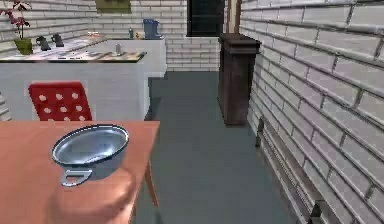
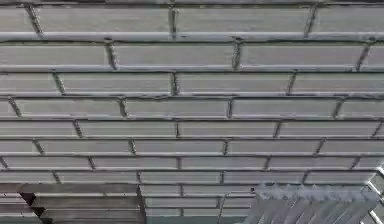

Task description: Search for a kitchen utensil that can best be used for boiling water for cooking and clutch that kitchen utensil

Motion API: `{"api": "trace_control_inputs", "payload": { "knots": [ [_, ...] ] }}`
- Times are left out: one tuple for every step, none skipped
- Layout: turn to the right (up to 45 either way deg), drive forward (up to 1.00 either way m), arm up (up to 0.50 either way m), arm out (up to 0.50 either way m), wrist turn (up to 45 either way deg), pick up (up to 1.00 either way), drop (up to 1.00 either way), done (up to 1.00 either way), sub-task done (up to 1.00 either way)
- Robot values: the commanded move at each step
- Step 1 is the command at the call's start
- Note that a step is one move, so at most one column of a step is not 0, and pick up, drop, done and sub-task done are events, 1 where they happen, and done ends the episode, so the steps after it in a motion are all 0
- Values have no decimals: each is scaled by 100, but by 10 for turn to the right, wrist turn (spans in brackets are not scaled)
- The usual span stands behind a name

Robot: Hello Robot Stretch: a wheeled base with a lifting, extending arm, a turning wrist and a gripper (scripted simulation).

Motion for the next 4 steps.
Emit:
{"api": "trace_control_inputs", "payload": {
  "knots": [
    [-450,0,0,0,0,0,0,0,0],
    [-450,0,0,0,0,0,0,0,0],
    [-240,0,0,0,0,0,0,0,0],
    [0,0,50,0,0,0,0,0,0]
  ]
}}
